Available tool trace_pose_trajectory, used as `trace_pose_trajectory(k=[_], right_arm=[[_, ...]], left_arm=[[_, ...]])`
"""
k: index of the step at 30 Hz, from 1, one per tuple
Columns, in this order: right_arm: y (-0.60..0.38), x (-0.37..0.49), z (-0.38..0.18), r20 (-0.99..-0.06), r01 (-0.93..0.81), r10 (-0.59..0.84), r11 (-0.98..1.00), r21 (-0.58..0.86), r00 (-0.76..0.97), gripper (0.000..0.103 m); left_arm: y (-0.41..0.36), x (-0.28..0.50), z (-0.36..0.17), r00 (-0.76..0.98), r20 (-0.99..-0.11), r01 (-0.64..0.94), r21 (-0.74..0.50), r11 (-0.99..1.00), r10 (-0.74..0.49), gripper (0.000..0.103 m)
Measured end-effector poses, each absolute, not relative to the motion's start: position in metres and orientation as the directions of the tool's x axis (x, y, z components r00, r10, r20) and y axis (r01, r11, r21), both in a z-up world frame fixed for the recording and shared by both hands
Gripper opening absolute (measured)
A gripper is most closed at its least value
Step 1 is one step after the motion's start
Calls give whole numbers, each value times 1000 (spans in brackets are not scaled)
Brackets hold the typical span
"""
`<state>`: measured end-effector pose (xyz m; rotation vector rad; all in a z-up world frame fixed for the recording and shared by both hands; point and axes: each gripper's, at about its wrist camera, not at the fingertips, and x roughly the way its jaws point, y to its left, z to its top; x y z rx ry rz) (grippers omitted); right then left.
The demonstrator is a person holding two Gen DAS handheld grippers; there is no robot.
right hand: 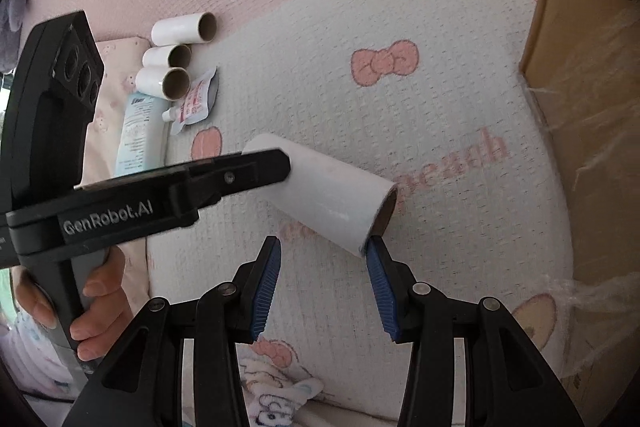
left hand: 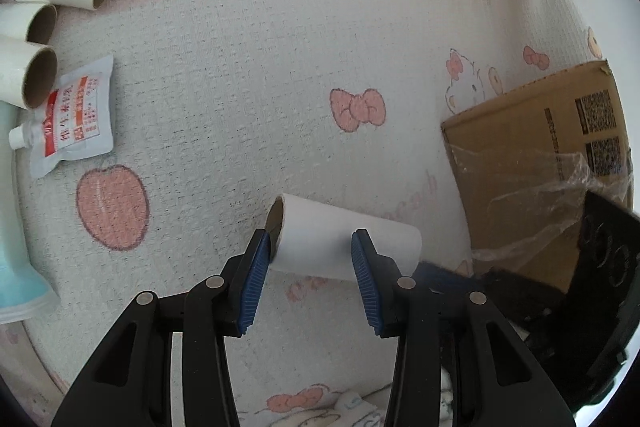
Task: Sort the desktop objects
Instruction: 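Close the left gripper on the white tube and lift it upright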
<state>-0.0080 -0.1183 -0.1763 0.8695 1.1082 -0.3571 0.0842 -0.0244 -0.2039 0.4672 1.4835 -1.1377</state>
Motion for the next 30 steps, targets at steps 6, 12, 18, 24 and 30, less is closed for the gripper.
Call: trace_pose_trajectory(k=[6, 12, 18, 24, 30], right_arm=[[-126, -15, -155, -887, 638, 74, 667, 384, 457, 42], [-129, -3, -164, -916, 621, 14, 730, 284, 402, 41], [-139, 8, -152, -912, 620, -61, 752, 224, 405, 40], [-149, 21, -157, -934, 622, -121, 773, 123, 335, 40], [-148, 22, -170, -943, 605, -63, 781, 158, 327, 40]], left_arm=[[-17, 81, -193, -200, -923, 825, -340, 451, -329, 43], [-13, 83, -193, -177, -925, 820, -328, 469, -337, 32], [-16, 84, -201, -203, -926, 814, -340, 472, -317, 31], [-19, 83, -205, -211, -927, 814, -343, 470, -311, 31], [-22, 83, -205, -220, -925, 823, -346, 450, -309, 26]])
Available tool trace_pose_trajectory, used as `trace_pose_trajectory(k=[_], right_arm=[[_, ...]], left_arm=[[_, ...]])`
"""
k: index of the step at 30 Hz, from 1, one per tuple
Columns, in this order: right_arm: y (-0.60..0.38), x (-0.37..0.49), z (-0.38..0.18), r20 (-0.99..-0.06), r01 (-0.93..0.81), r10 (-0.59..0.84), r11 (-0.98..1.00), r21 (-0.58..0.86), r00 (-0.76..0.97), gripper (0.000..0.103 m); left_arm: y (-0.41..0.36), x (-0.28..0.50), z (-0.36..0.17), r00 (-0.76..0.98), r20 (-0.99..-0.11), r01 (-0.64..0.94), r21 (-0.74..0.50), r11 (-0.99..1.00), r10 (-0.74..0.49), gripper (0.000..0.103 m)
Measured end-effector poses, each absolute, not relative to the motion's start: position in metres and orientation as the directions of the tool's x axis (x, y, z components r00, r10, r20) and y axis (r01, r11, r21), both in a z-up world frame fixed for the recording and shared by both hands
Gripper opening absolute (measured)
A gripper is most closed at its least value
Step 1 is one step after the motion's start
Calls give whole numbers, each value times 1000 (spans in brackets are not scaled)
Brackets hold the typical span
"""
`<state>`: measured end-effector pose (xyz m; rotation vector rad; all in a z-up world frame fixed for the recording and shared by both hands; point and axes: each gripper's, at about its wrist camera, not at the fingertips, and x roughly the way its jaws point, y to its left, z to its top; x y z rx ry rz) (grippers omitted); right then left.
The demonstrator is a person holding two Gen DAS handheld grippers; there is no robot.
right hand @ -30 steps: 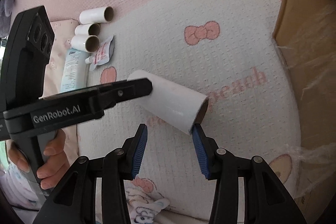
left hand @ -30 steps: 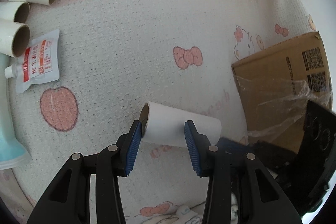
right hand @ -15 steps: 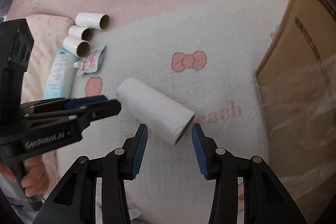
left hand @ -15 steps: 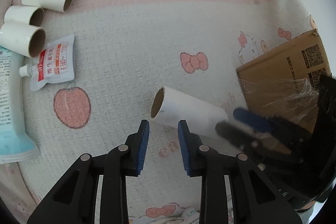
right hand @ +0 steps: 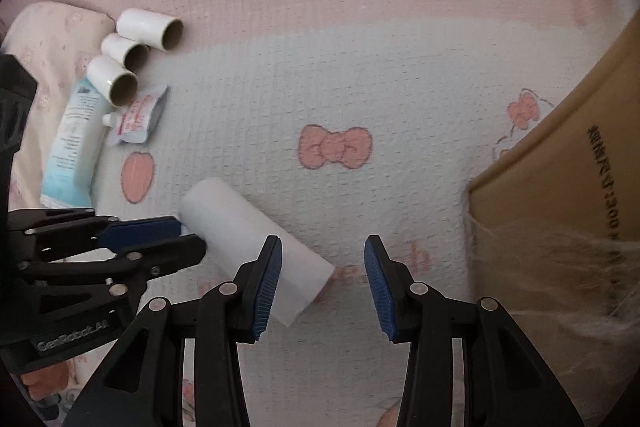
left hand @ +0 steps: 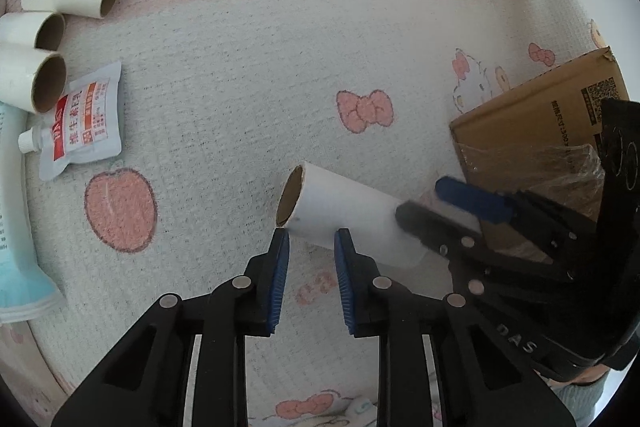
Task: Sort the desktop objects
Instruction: 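Close the left gripper on the white tube and lift it upright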
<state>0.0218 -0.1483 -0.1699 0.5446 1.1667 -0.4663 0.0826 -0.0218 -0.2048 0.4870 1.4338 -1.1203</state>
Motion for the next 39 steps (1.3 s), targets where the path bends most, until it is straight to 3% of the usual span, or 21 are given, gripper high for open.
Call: trace_pose_trajectory(k=[6, 22, 33, 39], right_arm=[[-147, 16, -173, -932, 598, 26, 761, 253, 361, 40], [-137, 15, -188, -918, 622, 112, 704, 343, 380, 40], [-137, 14, -193, -904, 617, 90, 703, 354, 417, 42], [-141, 11, -200, -883, 608, 96, 691, 392, 460, 43]], left_arm=[[-34, 89, -204, -241, -914, 812, -374, 448, -327, 26], [-68, 91, -215, -396, -852, 723, -519, 457, -343, 26], [-69, 81, -228, -427, -846, 710, -533, 461, -320, 43], [-67, 78, -228, -416, -843, 724, -534, 437, -342, 44]])
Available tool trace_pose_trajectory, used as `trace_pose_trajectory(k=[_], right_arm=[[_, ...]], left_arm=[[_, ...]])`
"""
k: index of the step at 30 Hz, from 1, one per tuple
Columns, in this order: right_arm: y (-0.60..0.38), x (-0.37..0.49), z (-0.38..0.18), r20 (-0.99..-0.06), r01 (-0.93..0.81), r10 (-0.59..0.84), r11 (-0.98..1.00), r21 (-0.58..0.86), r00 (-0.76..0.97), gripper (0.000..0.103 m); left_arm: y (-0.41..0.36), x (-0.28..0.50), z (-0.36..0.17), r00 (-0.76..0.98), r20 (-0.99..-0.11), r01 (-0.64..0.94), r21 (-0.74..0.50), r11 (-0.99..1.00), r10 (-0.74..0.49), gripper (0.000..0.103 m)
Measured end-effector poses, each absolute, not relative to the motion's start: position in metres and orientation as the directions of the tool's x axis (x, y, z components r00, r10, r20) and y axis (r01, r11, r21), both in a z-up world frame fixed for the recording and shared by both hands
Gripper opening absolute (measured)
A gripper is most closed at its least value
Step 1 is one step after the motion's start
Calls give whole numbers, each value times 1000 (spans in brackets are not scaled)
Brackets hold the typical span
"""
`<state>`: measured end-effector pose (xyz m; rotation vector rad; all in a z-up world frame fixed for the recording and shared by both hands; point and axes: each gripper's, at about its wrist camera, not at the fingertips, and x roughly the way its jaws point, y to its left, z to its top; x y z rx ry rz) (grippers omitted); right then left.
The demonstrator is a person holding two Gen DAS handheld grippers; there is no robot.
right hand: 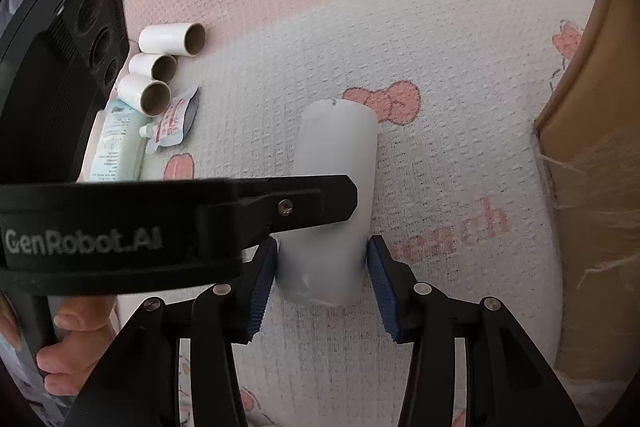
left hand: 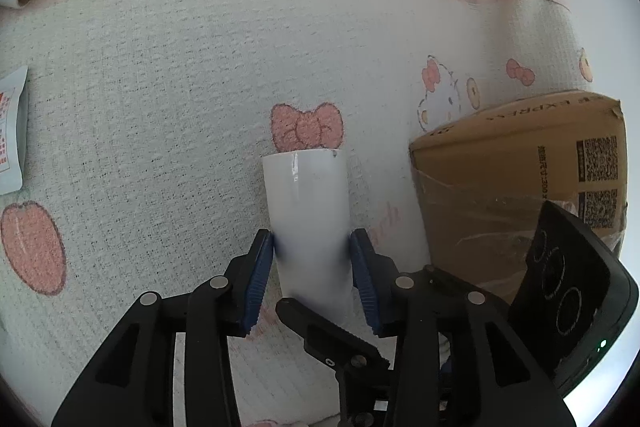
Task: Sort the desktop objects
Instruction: 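Close the left gripper on the white tube and lift it upright, then carry the held white tube with the left gripper into the cardboard box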
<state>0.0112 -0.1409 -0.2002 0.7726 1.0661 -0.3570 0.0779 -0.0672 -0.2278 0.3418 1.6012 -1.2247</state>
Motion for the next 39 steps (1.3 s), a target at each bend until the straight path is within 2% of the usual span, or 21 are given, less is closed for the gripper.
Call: trace_pose_trajectory(k=[9, 15, 24, 33, 39], right_arm=[[-131, 14, -195, -876, 569, 68, 735, 367, 477, 45], [-126, 12, -173, -860, 522, 29, 784, 336, 510, 45], [-118, -2, -115, -778, 495, -86, 813, 307, 623, 45], [-119, -20, -63, -726, 513, -194, 822, 247, 659, 45], [-124, -38, -29, -677, 556, -272, 795, 243, 684, 45]], left_arm=[[-60, 73, -212, -384, -842, 764, -520, 381, -379, 43], [-53, 63, -175, -319, -840, 827, -473, 305, -439, 43], [-48, 53, -105, -231, -818, 897, -388, 210, -527, 43], [-57, 47, -57, -295, -747, 876, -460, 143, -596, 43], [-66, 25, -22, -312, -693, 891, -451, 53, -650, 43]])
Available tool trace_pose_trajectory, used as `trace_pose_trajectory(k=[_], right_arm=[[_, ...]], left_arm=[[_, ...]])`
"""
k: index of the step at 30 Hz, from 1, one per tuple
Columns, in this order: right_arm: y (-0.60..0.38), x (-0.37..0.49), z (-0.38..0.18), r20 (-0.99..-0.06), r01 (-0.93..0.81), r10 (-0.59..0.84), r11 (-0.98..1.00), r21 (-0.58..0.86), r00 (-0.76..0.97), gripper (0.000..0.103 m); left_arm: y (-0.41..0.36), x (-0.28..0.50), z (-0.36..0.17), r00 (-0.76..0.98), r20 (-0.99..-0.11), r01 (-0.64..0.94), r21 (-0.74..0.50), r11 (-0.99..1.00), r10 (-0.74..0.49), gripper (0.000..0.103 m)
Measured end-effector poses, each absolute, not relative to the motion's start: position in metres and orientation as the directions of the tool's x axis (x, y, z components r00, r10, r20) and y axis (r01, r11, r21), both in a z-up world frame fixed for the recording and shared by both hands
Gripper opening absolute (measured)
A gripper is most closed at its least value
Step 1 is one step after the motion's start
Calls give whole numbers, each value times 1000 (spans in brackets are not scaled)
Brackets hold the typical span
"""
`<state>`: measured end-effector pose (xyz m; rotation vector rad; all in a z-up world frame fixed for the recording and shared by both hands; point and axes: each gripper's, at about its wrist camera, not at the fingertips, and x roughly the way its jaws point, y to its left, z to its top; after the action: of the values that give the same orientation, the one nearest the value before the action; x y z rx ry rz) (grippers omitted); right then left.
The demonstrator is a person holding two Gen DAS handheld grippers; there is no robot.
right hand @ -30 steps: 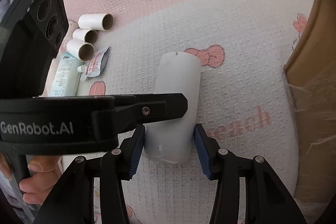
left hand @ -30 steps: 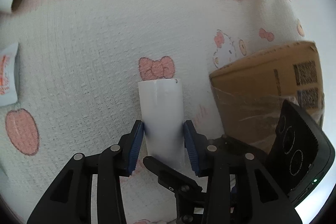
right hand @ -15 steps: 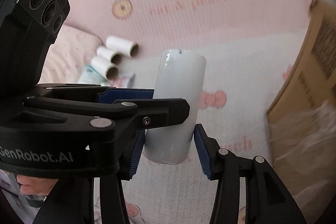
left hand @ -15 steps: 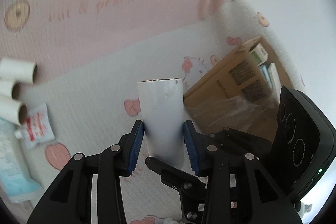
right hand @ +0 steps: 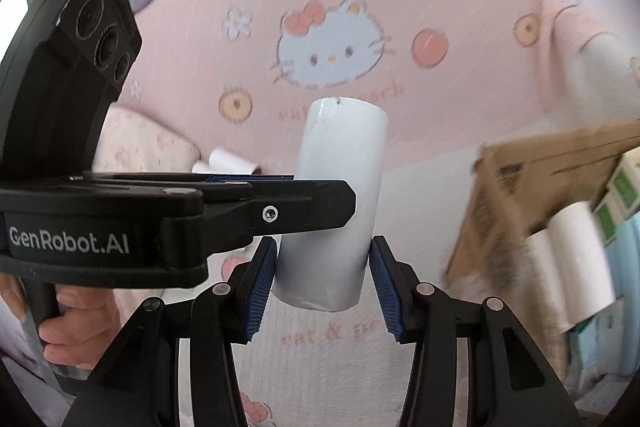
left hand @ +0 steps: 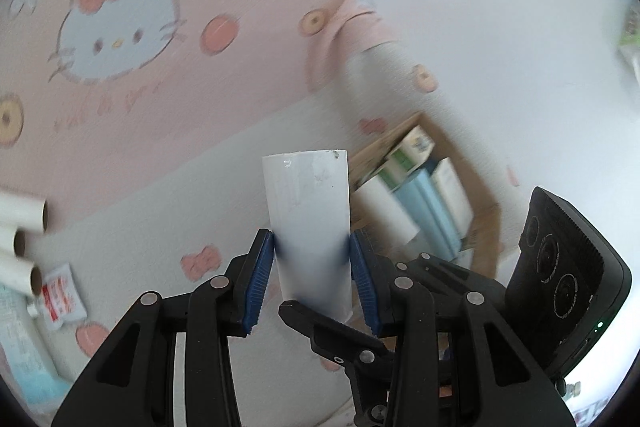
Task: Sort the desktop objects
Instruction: 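Carry the held white tube with the left gripper into the cardboard box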
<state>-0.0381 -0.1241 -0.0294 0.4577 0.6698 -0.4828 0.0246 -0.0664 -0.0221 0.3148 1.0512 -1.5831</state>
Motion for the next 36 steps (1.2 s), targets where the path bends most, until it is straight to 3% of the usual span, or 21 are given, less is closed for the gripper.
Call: trace_pose_trajectory(k=[8, 18, 26, 32, 36], right_arm=[[-142, -59, 1, -638, 632, -386, 746, 210, 667, 45], [-168, -98, 19, -649, 698, -438, 686, 205, 621, 45], [-192, -125, 15, -690, 716, -395, 649, 258, 607, 45], [-213, -135, -2, -736, 695, -277, 630, 346, 617, 45], [-225, -139, -15, -789, 719, -244, 615, 323, 563, 45]], left_arm=[[-93, -16, 10, -289, -668, 935, -351, -53, -686, 43], [-132, -60, 18, -370, -689, 920, -363, -145, -624, 43], [-155, -78, 8, -400, -714, 906, -402, -130, -575, 43], [-182, -91, -8, -410, -809, 907, -411, -94, -422, 41], [-188, -96, -10, -454, -801, 885, -457, -91, -391, 39]])
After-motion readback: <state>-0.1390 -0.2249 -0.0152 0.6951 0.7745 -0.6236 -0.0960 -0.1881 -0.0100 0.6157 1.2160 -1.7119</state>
